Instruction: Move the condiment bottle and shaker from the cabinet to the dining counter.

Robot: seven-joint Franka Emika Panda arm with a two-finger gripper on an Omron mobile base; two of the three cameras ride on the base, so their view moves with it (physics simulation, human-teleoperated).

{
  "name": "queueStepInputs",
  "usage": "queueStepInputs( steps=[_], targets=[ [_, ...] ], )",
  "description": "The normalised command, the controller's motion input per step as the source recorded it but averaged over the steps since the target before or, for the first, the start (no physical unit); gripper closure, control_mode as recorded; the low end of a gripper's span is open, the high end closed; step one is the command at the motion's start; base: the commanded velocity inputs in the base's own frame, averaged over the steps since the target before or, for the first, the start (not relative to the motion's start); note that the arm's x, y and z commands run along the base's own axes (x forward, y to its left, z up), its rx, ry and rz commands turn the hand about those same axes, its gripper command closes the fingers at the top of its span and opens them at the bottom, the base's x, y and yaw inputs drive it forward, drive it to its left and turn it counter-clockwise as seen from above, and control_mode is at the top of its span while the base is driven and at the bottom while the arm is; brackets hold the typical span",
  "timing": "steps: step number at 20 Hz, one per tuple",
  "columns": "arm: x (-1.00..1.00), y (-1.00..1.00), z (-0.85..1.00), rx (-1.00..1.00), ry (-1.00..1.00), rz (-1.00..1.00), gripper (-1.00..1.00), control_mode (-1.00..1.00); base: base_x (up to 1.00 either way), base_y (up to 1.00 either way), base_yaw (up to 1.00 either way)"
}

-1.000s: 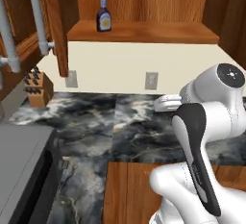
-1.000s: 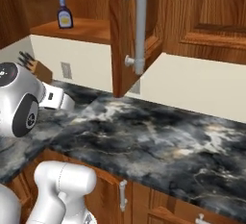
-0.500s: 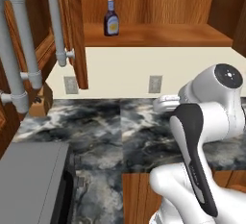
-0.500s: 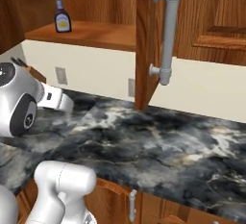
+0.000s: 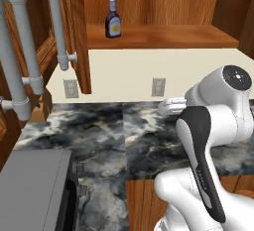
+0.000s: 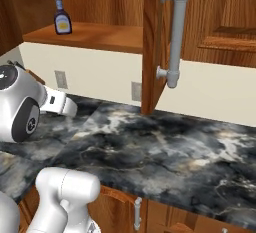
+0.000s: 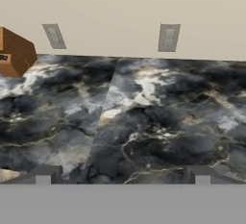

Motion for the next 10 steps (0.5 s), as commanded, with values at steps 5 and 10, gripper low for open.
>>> queueStepInputs(
  steps=[5,10],
  targets=[
    [0.0,0.0,0.0,0.0,0.0,0.0,-1.0,1.0,-0.02,0.0,0.0],
    [-0.19,-0.09,0.19,0.0,-0.22,0.01,-1.0,-1.0,0.0,0.0,0.0]
  ],
)
